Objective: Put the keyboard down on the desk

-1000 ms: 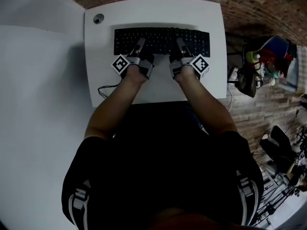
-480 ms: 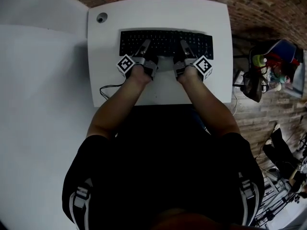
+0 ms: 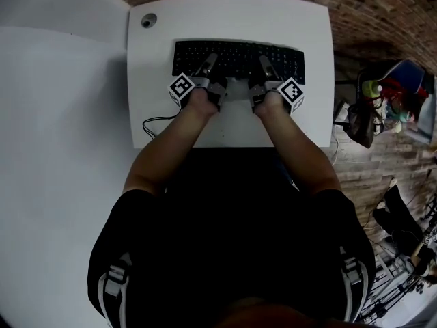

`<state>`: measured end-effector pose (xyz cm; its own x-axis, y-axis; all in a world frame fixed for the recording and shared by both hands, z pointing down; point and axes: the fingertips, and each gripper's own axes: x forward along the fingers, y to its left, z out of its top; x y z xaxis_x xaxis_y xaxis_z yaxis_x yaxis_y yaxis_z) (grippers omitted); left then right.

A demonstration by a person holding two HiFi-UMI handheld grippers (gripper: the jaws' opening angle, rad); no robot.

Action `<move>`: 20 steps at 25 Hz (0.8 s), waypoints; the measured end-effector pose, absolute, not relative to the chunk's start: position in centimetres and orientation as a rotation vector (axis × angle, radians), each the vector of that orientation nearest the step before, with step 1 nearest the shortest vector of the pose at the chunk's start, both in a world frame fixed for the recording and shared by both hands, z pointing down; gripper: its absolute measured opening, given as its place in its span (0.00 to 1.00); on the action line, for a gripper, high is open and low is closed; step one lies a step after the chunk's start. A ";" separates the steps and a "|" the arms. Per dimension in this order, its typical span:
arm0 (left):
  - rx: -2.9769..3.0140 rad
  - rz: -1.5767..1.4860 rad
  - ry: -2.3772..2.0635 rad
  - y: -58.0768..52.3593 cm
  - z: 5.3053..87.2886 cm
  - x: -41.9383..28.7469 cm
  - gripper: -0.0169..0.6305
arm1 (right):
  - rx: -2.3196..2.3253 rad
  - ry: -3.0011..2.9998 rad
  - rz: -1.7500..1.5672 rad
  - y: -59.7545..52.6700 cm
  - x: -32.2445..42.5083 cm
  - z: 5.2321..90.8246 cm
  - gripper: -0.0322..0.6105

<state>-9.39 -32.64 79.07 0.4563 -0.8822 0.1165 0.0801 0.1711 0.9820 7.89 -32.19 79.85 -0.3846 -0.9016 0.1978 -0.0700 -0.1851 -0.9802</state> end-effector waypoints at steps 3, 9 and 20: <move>1.192 -0.810 -0.856 -32.6 79.2 -9.4 0.16 | -1.169 1.414 -1.662 -32.2 7.8 80.1 0.23; 1.170 -0.782 -0.863 -32.5 79.3 -9.5 0.16 | -1.193 1.387 -1.698 -32.2 7.7 80.2 0.26; 1.176 -0.695 -0.860 -32.0 79.5 -9.4 0.17 | -1.193 1.374 -1.721 -32.0 8.4 80.2 0.29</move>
<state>-9.35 -31.98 79.55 0.5107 -0.8350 0.2048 0.0252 0.2526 0.9672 8.36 -31.99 80.21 -0.3944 -0.8801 0.2642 -0.0632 -0.2609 -0.9633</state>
